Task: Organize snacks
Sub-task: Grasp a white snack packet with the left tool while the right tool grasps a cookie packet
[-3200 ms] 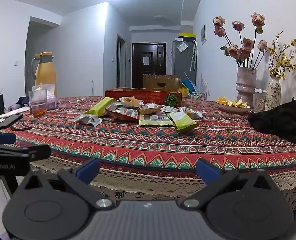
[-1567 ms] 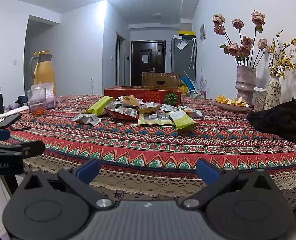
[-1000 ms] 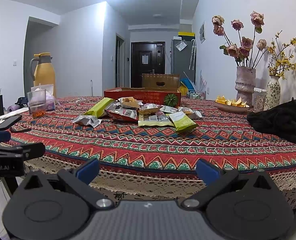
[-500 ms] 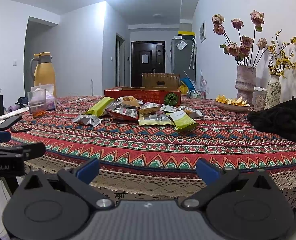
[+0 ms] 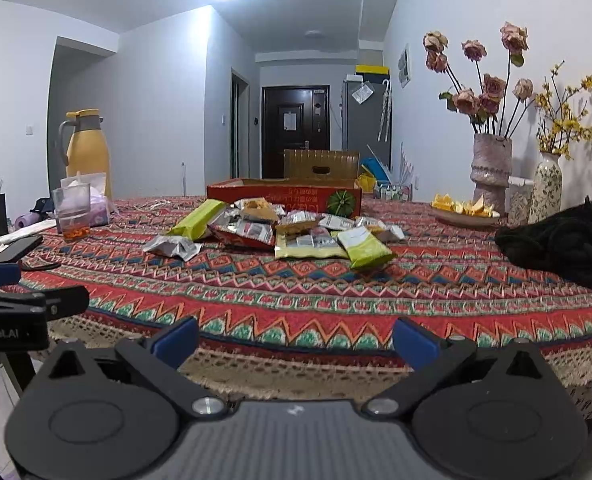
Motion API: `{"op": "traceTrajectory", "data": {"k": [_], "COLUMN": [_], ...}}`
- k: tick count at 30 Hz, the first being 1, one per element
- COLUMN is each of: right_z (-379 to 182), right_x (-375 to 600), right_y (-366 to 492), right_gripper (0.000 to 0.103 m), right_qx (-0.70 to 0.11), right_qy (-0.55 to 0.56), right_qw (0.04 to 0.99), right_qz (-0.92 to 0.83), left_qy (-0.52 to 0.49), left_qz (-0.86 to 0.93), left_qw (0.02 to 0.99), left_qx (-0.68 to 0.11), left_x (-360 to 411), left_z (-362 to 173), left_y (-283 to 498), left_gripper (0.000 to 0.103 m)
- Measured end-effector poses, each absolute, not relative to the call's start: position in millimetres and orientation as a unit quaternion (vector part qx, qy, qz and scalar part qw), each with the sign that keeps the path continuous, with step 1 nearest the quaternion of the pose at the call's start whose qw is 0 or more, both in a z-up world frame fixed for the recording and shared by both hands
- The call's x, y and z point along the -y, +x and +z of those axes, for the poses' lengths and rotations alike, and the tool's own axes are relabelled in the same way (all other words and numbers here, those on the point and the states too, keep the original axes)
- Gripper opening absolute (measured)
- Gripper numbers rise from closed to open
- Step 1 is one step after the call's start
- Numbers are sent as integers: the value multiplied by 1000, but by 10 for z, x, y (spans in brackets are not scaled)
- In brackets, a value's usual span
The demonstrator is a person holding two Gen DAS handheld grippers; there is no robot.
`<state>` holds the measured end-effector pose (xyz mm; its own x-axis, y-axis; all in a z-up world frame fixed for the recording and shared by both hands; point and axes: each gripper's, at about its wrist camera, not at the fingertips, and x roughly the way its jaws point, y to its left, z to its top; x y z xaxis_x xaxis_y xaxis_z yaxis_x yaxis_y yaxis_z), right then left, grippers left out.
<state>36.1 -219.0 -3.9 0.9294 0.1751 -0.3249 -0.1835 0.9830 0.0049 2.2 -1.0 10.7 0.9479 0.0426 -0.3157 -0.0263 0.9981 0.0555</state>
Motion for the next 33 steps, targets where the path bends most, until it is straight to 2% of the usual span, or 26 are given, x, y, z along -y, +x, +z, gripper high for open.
{"op": "traceTrajectory", "data": {"k": [23, 27, 33], "right_z": [144, 160, 223], "right_x": [2225, 2226, 2268], "right_y": [1293, 1529, 1970], "right_gripper": [101, 91, 73], "right_qx": [-189, -202, -229], "right_qy": [-3, -4, 10], "right_qw": [978, 976, 969], "right_qz": [88, 86, 97], "left_qy": [-4, -2, 5], "left_qz": [31, 27, 28], "left_qw": [979, 975, 967], "left_qx": [-203, -223, -253], "left_x": [-162, -192, -273], "left_z": [342, 343, 332], "left_y": [1111, 1388, 1924], "left_gripper": [103, 103, 93]}}
